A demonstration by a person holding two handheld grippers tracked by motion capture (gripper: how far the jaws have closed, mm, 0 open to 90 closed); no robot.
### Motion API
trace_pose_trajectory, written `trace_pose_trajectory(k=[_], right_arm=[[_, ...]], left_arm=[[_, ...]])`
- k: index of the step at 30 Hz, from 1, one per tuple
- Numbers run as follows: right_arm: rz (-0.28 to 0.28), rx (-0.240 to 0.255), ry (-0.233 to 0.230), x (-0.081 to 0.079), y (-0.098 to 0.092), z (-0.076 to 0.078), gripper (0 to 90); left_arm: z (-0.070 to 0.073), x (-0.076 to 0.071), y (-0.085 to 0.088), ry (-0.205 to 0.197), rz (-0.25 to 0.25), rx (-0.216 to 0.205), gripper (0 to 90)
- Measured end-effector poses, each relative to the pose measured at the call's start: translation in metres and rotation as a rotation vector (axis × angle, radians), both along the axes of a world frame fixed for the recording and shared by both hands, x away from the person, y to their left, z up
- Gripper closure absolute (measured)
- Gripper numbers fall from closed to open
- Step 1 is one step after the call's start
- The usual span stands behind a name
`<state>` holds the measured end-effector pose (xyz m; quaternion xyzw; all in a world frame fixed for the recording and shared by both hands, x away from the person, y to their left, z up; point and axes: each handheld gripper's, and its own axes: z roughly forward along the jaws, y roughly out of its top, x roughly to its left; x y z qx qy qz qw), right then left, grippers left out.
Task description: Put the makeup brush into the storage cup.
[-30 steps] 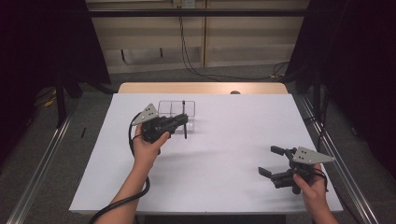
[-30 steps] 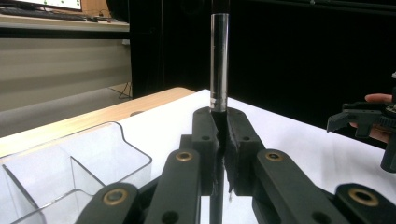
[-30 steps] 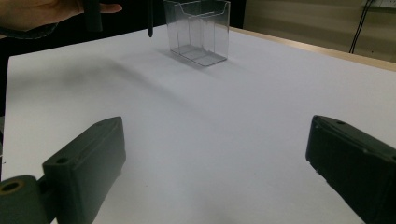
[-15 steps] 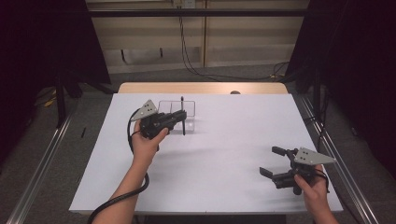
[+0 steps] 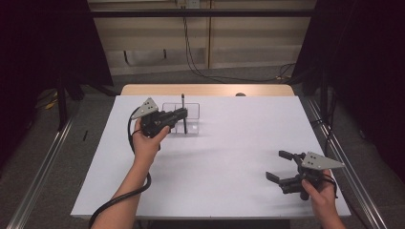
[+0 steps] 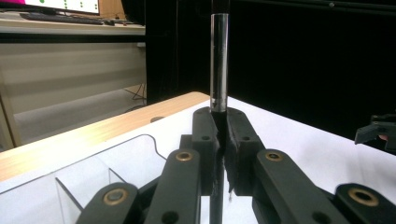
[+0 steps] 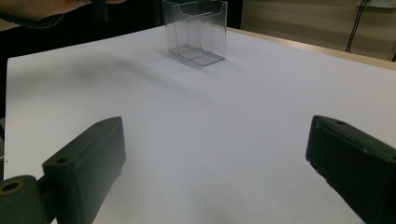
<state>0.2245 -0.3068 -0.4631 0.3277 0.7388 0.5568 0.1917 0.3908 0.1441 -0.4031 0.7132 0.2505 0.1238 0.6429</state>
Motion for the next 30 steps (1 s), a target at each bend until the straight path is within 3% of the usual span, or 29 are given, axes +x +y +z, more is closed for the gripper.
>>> trace_pose_trajectory(k=[20, 30], right_arm=[[0.004, 0.006, -0.002, -0.001, -0.001, 0.000, 4.6], [0.005, 0.007, 0.002, -0.001, 0.000, -0.001, 4.6]], left_arm=[[0.010, 0.010, -0.001, -0.018, 0.015, 0.000, 83.5], [0.019, 0.016, 0.005, -0.028, 0.049, -0.009, 83.6]])
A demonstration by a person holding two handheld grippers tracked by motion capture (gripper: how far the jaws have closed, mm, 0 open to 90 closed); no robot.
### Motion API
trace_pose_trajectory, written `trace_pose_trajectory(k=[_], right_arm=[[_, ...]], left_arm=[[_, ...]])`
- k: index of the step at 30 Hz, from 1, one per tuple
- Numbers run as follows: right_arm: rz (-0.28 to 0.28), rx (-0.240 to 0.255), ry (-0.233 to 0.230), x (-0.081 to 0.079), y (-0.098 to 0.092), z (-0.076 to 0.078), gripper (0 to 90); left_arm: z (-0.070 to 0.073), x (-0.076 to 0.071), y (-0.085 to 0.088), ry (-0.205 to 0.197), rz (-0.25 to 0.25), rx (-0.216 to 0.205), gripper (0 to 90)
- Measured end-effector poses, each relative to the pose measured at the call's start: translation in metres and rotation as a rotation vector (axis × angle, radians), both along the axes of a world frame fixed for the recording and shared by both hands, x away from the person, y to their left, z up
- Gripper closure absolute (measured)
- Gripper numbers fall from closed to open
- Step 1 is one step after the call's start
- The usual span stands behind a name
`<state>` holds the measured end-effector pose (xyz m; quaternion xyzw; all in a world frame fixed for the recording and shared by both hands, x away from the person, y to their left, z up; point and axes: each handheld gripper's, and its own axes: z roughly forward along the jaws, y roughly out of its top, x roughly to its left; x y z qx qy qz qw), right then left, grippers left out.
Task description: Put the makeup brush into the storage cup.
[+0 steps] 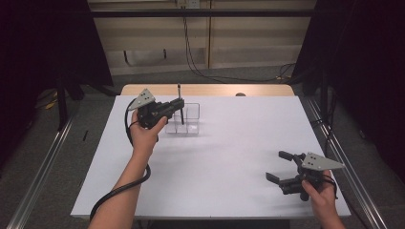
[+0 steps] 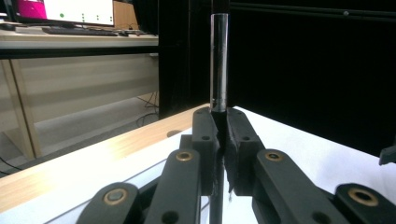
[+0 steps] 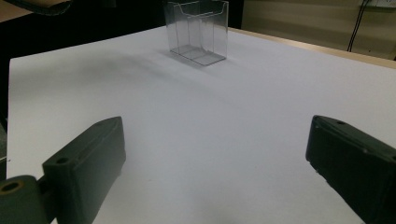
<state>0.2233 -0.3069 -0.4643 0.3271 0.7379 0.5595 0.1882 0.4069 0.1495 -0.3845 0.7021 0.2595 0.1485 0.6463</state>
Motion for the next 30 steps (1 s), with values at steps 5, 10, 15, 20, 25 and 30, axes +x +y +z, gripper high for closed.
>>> trace_pose_trajectory(k=[5, 10, 15, 20, 25, 30], right_arm=[[-0.001, 0.000, -0.004, -0.001, -0.001, 0.000, 4.6], [-0.005, 0.000, -0.004, -0.002, -0.002, 0.000, 4.6], [-0.012, 0.003, 0.001, -0.004, -0.003, 0.000, 4.6], [-0.011, 0.000, 0.004, -0.004, -0.003, -0.001, 4.6], [-0.012, 0.000, 0.005, -0.005, -0.004, -0.001, 4.6], [-0.010, -0.001, 0.004, -0.005, -0.003, -0.001, 4.6]], left_arm=[[0.005, 0.002, 0.001, -0.015, 0.002, 0.009, 83.6], [0.007, 0.005, 0.000, -0.014, 0.007, 0.011, 83.6], [0.008, 0.009, -0.002, -0.011, 0.006, 0.004, 83.6], [0.008, 0.012, -0.002, -0.008, 0.016, 0.004, 83.7], [0.009, 0.015, -0.002, -0.008, 0.019, 0.002, 83.7], [0.011, 0.018, -0.002, -0.010, 0.029, 0.000, 83.7]])
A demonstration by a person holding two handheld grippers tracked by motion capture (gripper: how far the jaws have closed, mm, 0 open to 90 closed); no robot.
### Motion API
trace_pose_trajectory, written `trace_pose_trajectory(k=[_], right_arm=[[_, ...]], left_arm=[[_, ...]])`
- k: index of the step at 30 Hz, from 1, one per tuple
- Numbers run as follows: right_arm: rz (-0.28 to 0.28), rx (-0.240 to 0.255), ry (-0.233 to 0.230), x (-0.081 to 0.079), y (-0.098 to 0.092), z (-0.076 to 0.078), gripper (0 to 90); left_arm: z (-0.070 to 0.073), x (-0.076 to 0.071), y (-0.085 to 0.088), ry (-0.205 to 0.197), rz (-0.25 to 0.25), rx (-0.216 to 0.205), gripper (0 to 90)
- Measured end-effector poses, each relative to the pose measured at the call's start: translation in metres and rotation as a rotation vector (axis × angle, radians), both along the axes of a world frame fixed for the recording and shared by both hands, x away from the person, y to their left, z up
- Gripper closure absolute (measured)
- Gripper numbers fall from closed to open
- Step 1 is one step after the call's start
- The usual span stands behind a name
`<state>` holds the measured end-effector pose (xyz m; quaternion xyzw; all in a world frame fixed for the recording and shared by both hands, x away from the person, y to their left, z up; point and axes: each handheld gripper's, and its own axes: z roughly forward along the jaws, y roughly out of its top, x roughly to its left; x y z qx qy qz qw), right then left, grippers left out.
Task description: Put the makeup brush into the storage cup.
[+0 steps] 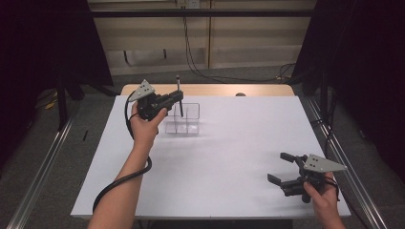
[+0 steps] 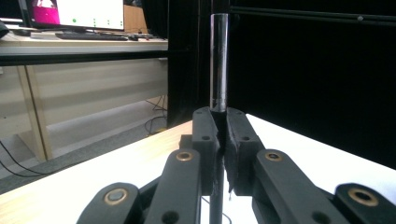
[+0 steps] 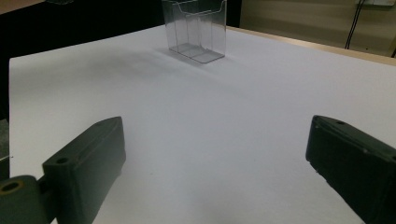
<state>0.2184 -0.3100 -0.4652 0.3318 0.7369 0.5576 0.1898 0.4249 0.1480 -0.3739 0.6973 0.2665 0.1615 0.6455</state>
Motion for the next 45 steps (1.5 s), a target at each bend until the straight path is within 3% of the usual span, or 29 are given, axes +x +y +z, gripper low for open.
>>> trace_pose_trajectory(k=[34, 45], right_arm=[[0.006, 0.005, -0.003, 0.001, 0.001, 0.000, 4.6], [0.002, 0.004, -0.006, 0.001, 0.000, 0.001, 4.6]], left_arm=[[0.003, 0.013, 0.002, -0.008, 0.048, 0.012, 83.6], [-0.003, 0.017, -0.002, -0.001, 0.058, 0.024, 83.6]])
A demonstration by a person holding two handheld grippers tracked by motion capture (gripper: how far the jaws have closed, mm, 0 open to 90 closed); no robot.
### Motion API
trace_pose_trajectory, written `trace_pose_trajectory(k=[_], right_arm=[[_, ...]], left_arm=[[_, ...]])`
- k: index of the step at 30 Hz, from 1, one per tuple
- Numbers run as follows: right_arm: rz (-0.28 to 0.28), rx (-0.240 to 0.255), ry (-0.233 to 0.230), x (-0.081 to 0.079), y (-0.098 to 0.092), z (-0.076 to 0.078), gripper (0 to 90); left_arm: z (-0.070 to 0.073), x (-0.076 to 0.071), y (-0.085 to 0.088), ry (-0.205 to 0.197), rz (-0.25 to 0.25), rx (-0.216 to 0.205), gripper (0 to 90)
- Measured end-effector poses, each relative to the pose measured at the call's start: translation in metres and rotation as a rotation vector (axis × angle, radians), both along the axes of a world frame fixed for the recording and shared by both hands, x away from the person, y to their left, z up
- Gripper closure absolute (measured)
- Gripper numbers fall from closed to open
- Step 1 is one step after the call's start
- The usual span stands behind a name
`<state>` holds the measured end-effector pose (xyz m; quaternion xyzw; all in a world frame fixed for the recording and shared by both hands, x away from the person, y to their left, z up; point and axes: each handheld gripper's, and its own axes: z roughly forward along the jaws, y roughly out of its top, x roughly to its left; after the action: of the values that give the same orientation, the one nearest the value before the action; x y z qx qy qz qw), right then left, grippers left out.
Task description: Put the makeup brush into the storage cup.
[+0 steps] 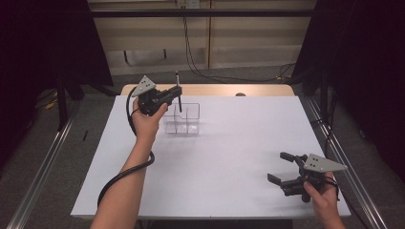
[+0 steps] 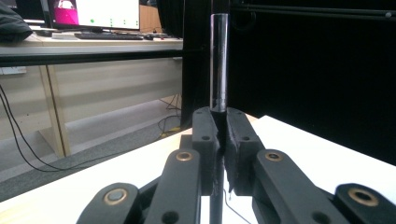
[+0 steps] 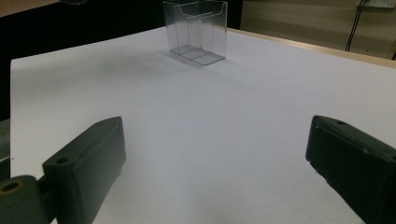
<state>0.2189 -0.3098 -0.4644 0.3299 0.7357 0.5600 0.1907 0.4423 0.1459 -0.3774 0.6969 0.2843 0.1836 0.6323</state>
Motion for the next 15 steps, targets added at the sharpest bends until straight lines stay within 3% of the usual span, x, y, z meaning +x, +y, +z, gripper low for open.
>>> trace_pose_trajectory(k=[15], right_arm=[[0.002, 0.002, 0.001, -0.0001, 0.0001, -0.0002, 4.6]], left_arm=[[-0.0056, 0.0055, 0.0021, 0.003, 0.021, 0.021, 83.6]])
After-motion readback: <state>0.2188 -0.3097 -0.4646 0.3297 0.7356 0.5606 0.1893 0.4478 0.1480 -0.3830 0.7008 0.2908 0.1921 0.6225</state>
